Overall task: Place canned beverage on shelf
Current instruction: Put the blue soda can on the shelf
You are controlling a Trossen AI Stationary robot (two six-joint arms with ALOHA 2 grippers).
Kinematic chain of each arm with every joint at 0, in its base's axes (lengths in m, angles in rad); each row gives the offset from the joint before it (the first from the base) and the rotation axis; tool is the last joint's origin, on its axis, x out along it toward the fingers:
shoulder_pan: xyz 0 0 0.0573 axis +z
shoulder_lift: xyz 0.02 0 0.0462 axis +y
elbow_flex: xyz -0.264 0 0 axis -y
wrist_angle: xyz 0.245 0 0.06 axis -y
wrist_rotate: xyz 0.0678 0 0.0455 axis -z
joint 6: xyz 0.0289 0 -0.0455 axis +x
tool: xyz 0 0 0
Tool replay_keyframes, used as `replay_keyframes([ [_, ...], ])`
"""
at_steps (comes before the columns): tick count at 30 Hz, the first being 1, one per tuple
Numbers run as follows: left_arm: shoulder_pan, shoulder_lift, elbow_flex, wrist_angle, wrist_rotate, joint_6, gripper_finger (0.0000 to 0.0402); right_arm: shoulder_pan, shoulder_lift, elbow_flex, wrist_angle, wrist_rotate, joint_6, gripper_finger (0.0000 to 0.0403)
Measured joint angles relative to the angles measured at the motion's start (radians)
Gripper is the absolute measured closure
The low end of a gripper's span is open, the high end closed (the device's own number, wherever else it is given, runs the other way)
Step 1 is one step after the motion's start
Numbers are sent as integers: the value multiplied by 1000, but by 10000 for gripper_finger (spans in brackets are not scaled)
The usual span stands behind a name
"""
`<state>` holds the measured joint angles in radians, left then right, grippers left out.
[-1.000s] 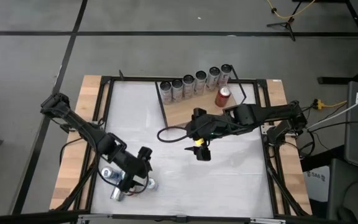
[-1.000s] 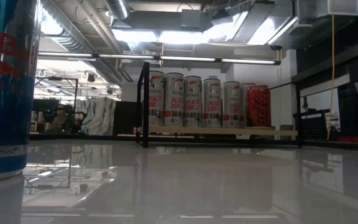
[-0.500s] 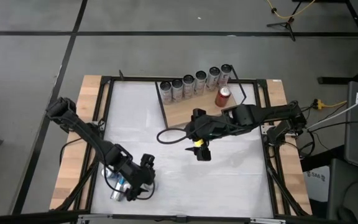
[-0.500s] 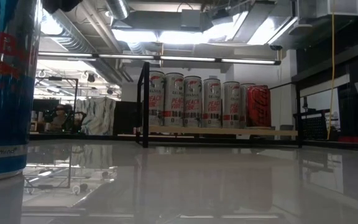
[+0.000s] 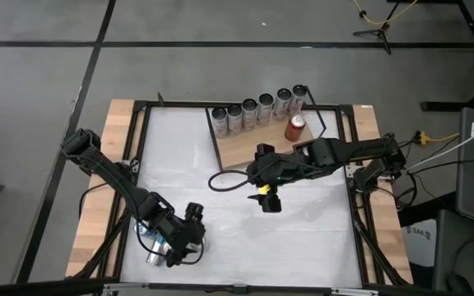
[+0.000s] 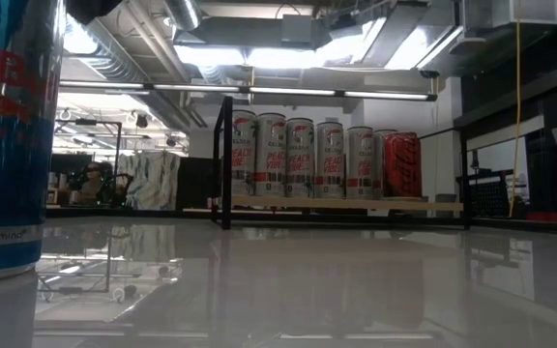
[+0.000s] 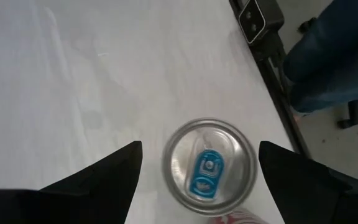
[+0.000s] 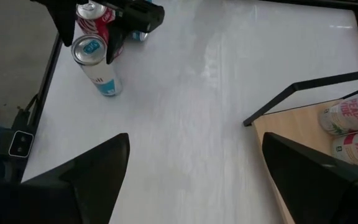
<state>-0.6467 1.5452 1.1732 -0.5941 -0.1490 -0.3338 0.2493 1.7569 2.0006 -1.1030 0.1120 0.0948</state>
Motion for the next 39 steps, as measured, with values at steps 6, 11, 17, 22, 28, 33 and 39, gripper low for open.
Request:
replay_keyframes([
  [6, -11, 0, 0, 5, 0, -192, 87, 0, 0, 0, 1, 0, 0, 40],
  [11, -28, 0, 0, 4, -23, -316, 87, 0, 0, 0, 1, 0, 1, 40],
  [17, -56, 0, 0, 5, -94, -385, 87, 0, 0, 0, 2, 0, 1, 40],
  [22, -70, 0, 0, 4, -159, -397, 87, 0, 0, 0, 2, 0, 1, 40],
  [28, -73, 23, -1, 9, -142, -397, 87, -1, 0, 0, 2, 0, 1, 40],
  [33, -81, 60, -1, 9, -125, -391, 87, -1, 0, 0, 2, 0, 1, 40],
  [39, -81, 100, -1, 8, -130, -390, 87, -1, 0, 0, 2, 0, 1, 40],
])
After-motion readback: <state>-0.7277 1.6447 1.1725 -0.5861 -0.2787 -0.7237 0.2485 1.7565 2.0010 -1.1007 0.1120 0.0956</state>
